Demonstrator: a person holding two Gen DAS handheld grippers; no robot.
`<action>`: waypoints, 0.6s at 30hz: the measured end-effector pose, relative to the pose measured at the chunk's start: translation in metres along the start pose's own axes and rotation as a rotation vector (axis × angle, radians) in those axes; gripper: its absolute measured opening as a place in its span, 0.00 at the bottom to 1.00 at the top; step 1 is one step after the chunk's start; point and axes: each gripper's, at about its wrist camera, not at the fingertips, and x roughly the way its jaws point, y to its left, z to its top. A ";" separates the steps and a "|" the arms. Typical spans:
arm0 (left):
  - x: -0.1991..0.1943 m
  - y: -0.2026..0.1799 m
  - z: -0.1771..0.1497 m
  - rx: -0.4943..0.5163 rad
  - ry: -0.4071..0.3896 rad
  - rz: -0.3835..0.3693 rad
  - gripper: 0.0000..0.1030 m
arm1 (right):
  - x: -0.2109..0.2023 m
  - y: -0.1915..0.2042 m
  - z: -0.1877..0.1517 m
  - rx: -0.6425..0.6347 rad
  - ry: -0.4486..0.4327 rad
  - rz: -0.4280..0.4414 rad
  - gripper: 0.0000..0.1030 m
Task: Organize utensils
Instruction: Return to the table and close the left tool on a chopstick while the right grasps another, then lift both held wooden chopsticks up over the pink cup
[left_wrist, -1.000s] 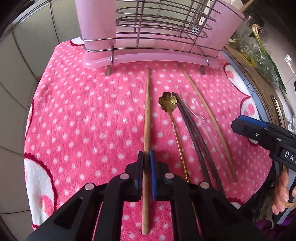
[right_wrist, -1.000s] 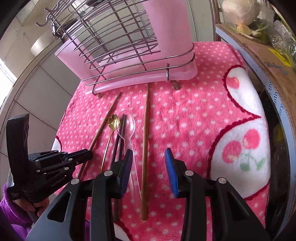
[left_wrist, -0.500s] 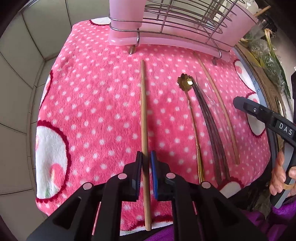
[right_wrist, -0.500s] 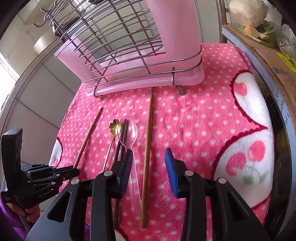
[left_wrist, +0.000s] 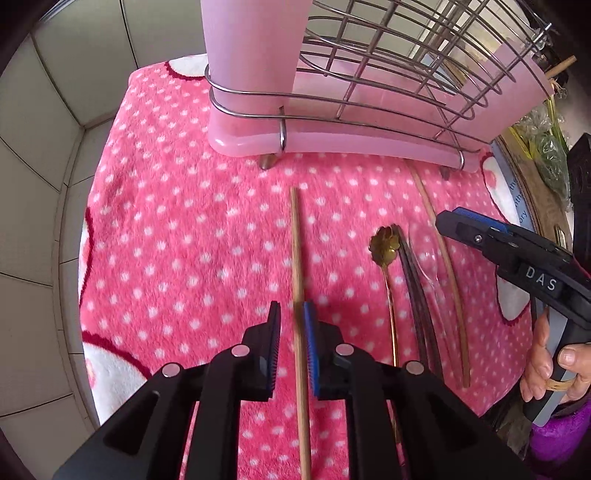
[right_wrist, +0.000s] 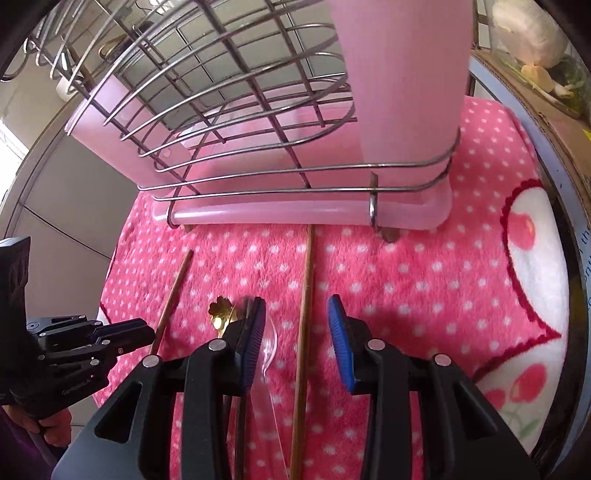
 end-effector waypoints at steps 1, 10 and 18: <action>0.002 0.000 0.003 0.003 0.004 0.006 0.11 | 0.005 0.000 0.004 -0.001 0.011 -0.010 0.25; 0.020 0.000 0.018 0.021 0.035 0.014 0.11 | 0.030 0.015 0.021 -0.084 0.045 -0.131 0.09; 0.009 0.006 0.009 0.010 -0.006 -0.012 0.06 | 0.017 0.014 0.009 -0.092 0.055 -0.117 0.06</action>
